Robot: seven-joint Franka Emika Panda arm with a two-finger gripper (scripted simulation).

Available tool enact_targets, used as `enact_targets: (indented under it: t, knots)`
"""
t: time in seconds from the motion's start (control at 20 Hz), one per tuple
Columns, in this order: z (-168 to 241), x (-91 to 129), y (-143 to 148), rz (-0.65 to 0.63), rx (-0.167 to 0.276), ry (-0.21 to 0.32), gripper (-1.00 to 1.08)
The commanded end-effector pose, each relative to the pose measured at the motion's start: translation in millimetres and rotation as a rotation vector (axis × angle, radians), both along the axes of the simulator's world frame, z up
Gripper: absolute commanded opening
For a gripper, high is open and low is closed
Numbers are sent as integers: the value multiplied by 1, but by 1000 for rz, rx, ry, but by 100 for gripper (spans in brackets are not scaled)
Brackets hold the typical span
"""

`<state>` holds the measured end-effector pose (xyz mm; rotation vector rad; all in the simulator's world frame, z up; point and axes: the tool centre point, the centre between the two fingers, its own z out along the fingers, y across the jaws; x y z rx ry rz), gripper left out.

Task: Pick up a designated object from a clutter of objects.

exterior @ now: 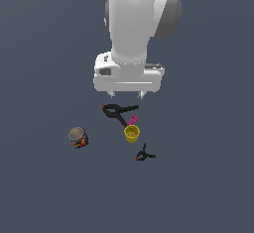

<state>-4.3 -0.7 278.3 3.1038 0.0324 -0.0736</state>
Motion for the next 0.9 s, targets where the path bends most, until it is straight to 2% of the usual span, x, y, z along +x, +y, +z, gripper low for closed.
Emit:
enact_targets:
  t: [0.0, 0.4, 0.85]
  knots:
    - [-14, 0, 3, -29, 2, -3, 100]
    - [-78, -7, 14, -173, 10, -20, 100]
    - [-154, -30, 26, -365, 19, -39, 100]
